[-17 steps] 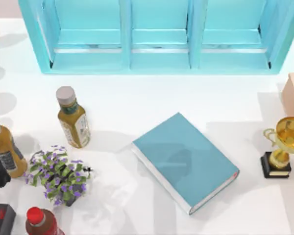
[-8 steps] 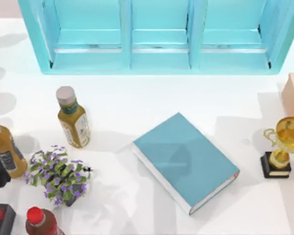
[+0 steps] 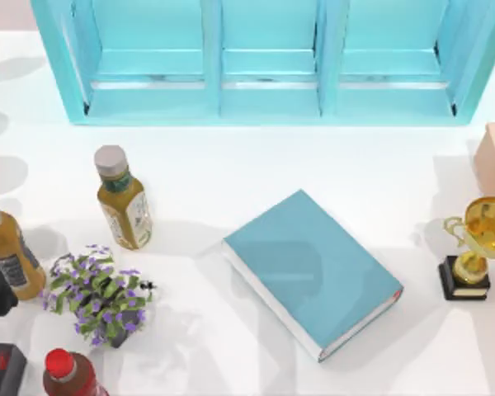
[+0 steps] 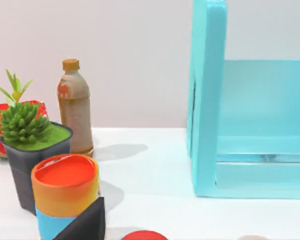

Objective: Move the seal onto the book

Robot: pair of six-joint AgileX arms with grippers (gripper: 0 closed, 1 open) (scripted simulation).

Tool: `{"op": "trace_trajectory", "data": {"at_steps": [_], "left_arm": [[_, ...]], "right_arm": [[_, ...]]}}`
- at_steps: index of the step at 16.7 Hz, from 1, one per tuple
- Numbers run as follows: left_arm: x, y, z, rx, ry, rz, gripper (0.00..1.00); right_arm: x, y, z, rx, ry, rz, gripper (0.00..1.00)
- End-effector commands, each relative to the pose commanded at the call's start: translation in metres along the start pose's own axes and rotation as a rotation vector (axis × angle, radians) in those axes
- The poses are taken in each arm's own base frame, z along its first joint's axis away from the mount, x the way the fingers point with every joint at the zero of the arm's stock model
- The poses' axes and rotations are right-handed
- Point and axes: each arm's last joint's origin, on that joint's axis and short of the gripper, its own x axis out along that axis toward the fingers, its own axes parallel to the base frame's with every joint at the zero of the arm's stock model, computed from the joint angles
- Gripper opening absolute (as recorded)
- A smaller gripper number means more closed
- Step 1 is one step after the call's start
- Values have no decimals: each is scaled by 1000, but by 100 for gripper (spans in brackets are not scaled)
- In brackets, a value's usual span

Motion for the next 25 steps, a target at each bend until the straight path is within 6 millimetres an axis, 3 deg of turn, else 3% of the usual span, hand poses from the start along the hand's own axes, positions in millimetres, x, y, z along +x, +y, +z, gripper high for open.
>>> {"op": "trace_trajectory", "data": {"at_steps": [2,6,19,25], "left_arm": [[0,0,0,0,0,0,100],[0,0,0,0,0,0,100],[0,0,0,0,0,0,100],[0,0,0,0,0,0,100]], "right_arm": [[16,1,-3,0,10,3,100],[19,1,-4,0,13,4,100],[19,1,-4,0,13,4,2],[19,1,-4,0,13,4,0]]}}
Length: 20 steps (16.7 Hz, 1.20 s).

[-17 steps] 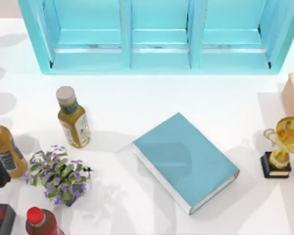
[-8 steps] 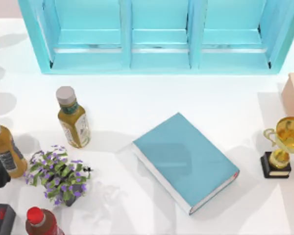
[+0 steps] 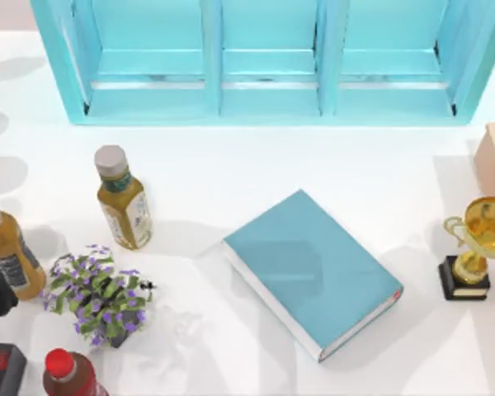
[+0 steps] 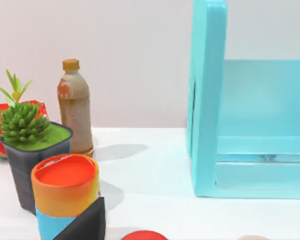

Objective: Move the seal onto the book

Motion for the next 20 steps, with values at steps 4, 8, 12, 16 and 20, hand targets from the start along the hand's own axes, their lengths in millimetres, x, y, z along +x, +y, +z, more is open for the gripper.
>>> {"op": "trace_trajectory", "data": {"at_steps": [4,8,12,16,20], "left_arm": [[0,0,0,0,0,0,100],[0,0,0,0,0,0,100],[0,0,0,0,0,0,100],[0,0,0,0,0,0,100],[0,0,0,0,0,0,100]], "right_arm": [[-1,0,0,2,-2,-1,0],[-21,2,17,94,-40,9,0],[-64,18,40,222,-105,32,0],[-110,73,39,188,-93,42,0],[-141,133,13,49,-22,14,0]]}}
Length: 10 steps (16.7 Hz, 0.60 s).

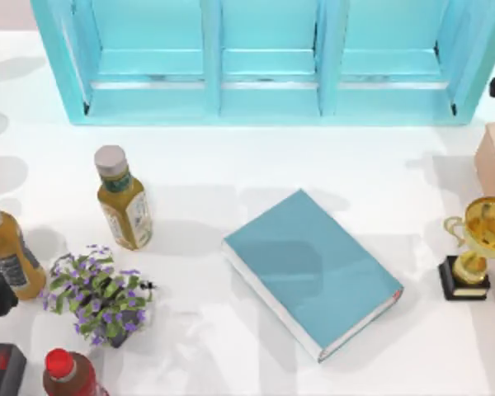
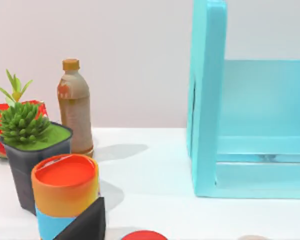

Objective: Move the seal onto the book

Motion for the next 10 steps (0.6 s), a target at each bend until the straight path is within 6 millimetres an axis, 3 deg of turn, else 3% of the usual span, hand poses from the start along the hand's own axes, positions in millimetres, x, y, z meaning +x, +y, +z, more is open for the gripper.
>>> {"op": "trace_trajectory", "data": {"at_steps": [3,8,10], "left_arm": [[0,0,0,0,0,0,100],[0,0,0,0,0,0,100],[0,0,0,0,0,0,100]], "right_arm": [[-10,17,-12,-48,20,-15,0],[-8,16,-11,-44,23,-13,0],[-10,28,-10,-54,-7,-12,0]]}}
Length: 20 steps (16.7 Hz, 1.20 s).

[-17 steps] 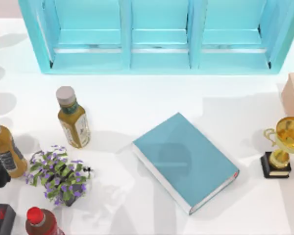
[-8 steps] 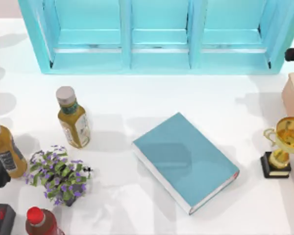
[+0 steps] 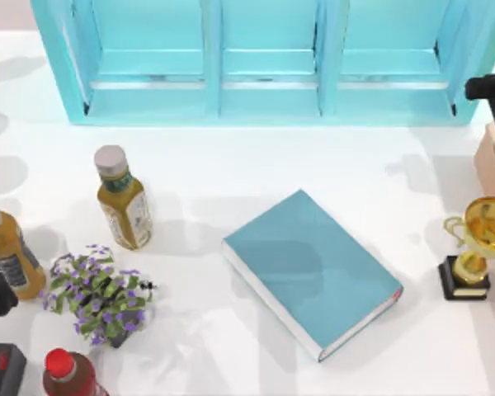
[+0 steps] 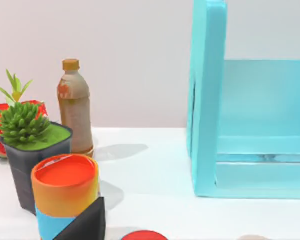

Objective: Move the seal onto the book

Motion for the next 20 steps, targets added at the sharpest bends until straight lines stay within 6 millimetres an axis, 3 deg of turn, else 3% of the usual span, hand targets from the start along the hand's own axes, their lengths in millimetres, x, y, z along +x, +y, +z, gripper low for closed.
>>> {"op": "trace_trajectory", "data": {"at_steps": [6,12,15,20], "left_arm": [[0,0,0,0,0,0,100],[0,0,0,0,0,0,100],[0,0,0,0,0,0,100],[0,0,0,0,0,0,100]], "right_arm": [[1,87,-1,17,-132,38,0],[58,174,-23,40,-37,32,0],[84,196,-34,14,24,3,0],[86,196,-34,16,28,2,0]]}}
